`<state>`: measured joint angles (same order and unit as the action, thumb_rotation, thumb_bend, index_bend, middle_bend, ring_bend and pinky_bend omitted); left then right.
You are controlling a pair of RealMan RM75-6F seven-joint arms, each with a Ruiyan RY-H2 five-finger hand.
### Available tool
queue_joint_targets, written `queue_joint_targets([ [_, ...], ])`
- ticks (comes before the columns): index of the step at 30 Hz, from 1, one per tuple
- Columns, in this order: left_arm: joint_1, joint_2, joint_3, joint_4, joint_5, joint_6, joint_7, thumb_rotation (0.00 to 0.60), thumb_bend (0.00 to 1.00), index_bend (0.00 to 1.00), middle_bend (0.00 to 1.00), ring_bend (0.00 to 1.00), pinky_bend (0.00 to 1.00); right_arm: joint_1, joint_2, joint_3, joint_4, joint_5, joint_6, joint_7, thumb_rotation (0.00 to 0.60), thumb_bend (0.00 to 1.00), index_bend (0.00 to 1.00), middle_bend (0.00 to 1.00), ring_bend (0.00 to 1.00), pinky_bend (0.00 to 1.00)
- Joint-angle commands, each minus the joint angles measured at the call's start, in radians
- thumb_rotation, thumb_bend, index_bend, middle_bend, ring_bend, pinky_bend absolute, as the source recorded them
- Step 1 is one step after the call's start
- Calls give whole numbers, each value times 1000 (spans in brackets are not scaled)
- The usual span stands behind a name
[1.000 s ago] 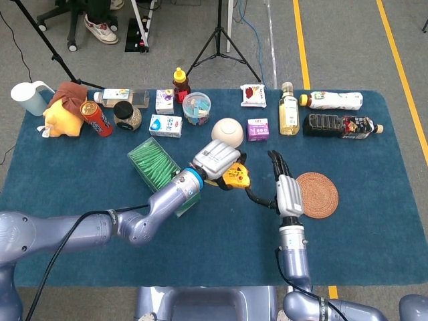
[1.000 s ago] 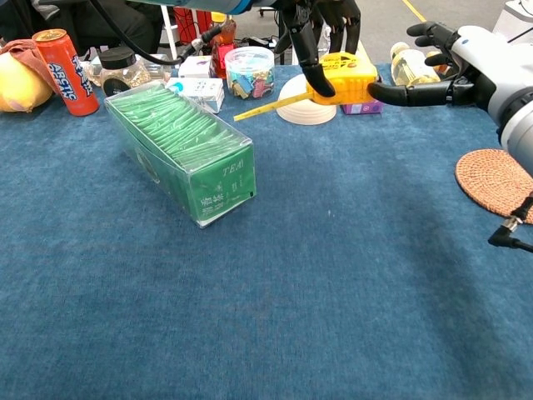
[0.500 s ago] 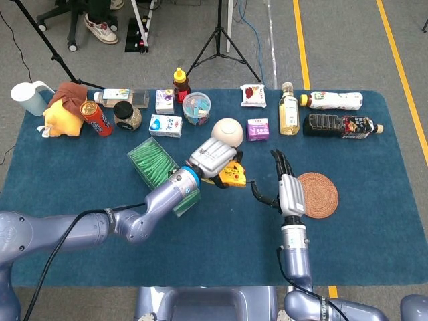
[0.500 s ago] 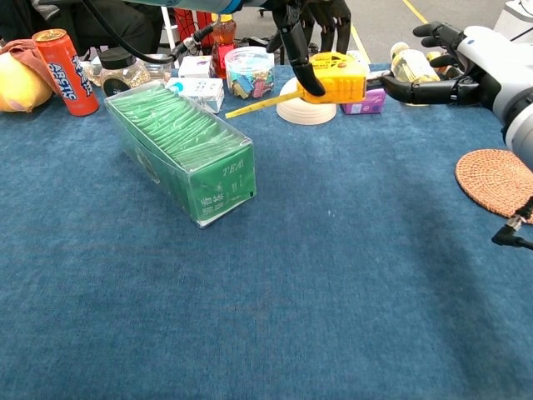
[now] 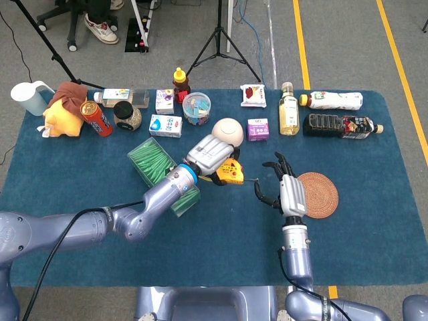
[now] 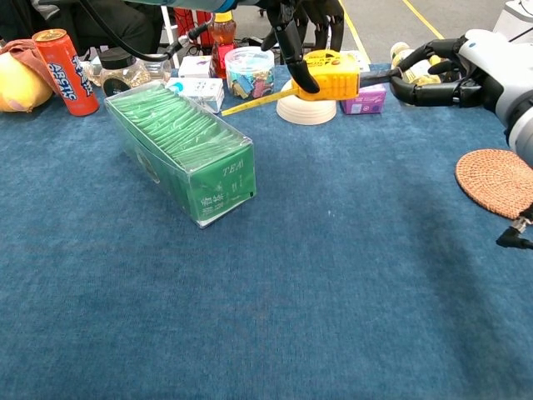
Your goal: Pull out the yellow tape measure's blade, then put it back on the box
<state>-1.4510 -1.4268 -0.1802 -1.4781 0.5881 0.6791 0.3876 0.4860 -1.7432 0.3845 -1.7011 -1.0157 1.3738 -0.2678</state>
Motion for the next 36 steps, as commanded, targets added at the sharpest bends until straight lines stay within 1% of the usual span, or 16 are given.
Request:
queue_joint_targets([
  [1, 0, -2, 1, 3, 0, -2, -1, 600, 358, 632, 486, 464, 634, 0, -1, 1, 1, 1, 1, 3, 404, 480, 401, 131, 157, 233],
  [11, 1, -1, 5, 8, -2, -7, -3, 600, 359, 633, 486, 464, 634, 1, -5, 6, 2, 1, 10, 9, 410, 516, 512, 186, 186, 245],
  [18, 0, -5, 5, 11, 2, -7, -3, 600, 359, 632, 486, 464, 634, 0, -7, 6, -3, -1, 18, 9, 478, 534, 569, 228, 215, 255],
  [24, -2, -10, 6, 14, 0, -8, -1, 600, 358, 632, 486, 464, 634, -1, -8, 8, -3, -1, 21, 15, 524, 540, 595, 243, 221, 261],
  [36, -3, -20, 15, 21, 1, -12, 4, 600, 359, 632, 486, 464, 634, -5, -3, 13, -7, 9, 19, 23, 531, 546, 607, 254, 223, 267],
])
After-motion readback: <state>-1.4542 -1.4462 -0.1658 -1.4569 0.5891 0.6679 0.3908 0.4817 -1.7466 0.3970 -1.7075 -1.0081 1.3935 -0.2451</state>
